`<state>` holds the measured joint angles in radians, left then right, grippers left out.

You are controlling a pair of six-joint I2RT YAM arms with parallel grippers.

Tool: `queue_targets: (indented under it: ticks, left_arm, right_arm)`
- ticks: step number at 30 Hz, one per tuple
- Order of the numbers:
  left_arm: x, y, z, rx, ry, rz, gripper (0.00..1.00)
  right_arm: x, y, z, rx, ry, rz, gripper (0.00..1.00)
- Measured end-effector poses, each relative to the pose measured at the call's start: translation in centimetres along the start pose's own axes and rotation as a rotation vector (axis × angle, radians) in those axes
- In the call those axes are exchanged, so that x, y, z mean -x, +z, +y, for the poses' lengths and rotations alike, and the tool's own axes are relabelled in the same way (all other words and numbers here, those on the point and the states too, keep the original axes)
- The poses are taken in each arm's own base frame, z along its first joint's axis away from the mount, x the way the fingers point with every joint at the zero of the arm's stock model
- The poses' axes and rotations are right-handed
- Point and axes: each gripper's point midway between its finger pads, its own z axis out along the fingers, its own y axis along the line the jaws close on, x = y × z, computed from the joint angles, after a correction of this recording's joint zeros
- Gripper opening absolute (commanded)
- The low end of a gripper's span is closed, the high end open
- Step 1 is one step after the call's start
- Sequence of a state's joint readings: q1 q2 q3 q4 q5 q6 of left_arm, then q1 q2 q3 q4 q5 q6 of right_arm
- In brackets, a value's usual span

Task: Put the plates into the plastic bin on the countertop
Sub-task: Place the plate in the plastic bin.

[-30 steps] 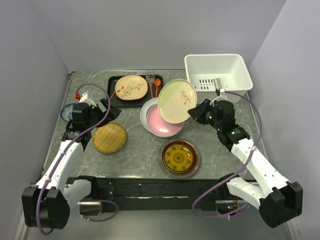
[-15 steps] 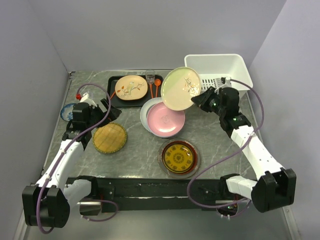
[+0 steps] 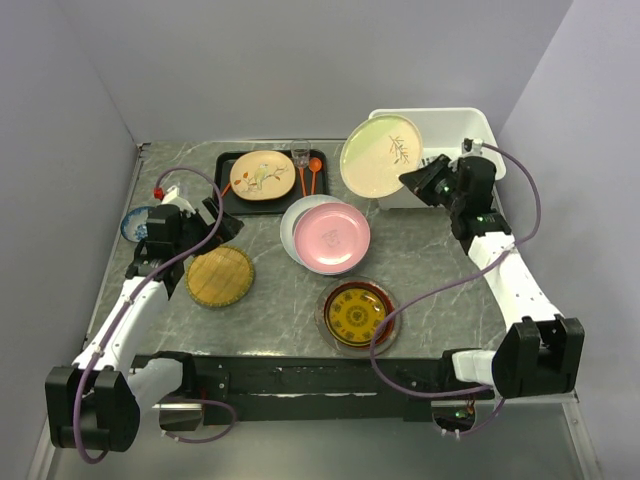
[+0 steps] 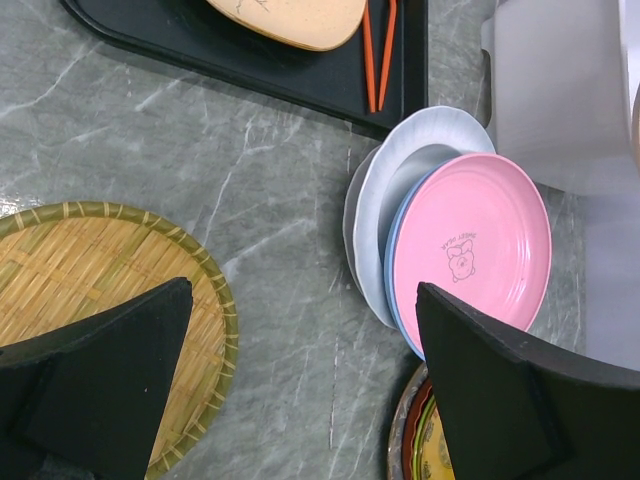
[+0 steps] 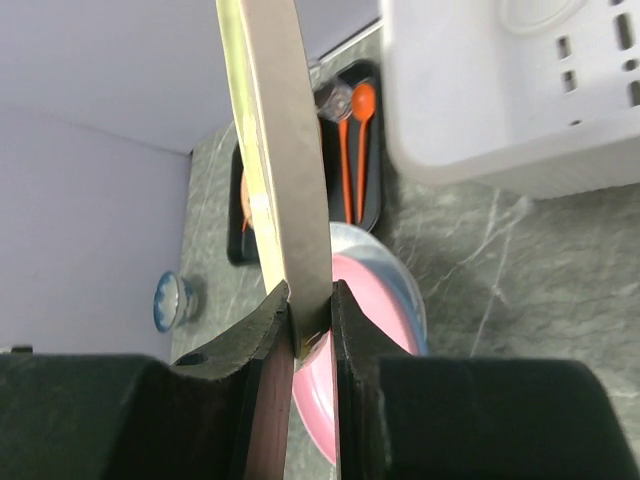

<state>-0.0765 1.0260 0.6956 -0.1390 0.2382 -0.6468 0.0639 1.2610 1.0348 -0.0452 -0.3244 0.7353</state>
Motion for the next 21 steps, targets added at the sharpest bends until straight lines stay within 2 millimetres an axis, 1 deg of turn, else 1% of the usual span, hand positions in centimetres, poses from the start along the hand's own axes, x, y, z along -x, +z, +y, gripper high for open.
queue_targets:
  ticks: [2, 6, 13, 17, 21]
  left_arm:
    - [0.0, 0.0, 0.0, 0.0, 0.0, 0.0, 0.99]
    - [0.0, 0.0, 0.0, 0.0, 0.0, 0.0, 0.99]
    - [0.0, 0.0, 0.0, -0.001, 0.0, 0.001, 0.99]
    - [0.0, 0.0, 0.0, -0.002, 0.0, 0.001, 0.99]
    - [-0.1, 0.1, 0.0, 0.0, 0.0, 0.005, 0.99]
  right_arm:
    - [0.7, 0.3, -0.6, -0.016, 0.015, -0.01, 0.0]
    - [2.0, 0.9, -1.3, -0.033, 0.036, -0.027, 0.0]
    - [3.1, 1.0, -1.7, -0.038, 0.055, -0.042, 0.0]
    - [4.2, 0.9, -2.2, -0.047, 0.068, -0.062, 0.0]
    - [5.4, 1.7, -3.0, -0.063, 0.086, -0.075, 0.0]
